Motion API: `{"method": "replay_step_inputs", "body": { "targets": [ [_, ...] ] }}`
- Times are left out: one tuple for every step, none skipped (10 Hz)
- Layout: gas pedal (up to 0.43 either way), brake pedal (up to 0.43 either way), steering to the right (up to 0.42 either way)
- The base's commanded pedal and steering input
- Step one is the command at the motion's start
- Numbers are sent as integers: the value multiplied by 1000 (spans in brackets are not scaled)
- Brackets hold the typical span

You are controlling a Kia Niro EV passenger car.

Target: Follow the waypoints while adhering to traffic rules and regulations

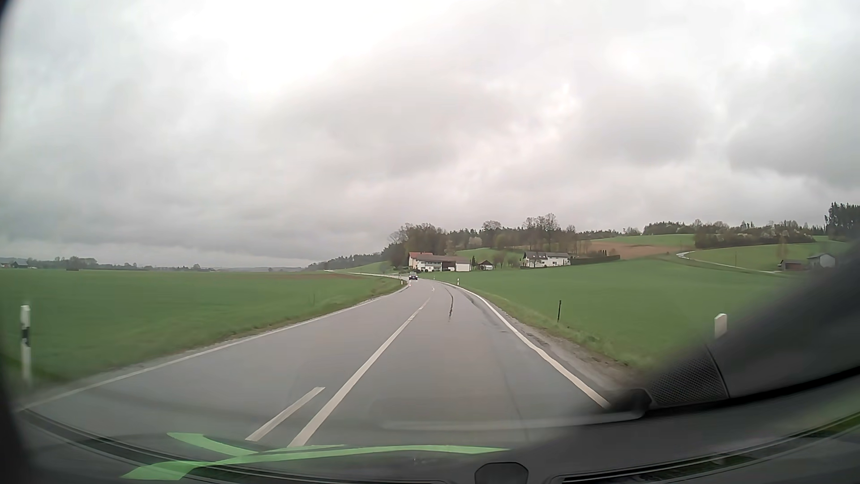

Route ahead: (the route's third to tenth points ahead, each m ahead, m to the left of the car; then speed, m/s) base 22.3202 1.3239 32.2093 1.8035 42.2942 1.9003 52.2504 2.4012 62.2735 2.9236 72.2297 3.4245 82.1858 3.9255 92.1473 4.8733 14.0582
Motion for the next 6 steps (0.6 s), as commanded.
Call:
{"method": "replay_step_inputs", "body": {
  "targets": [
    [331,0,4],
    [331,0,3],
    [331,0,1],
    [331,0,1],
    [331,0,0],
    [331,0,-2]
  ]
}}
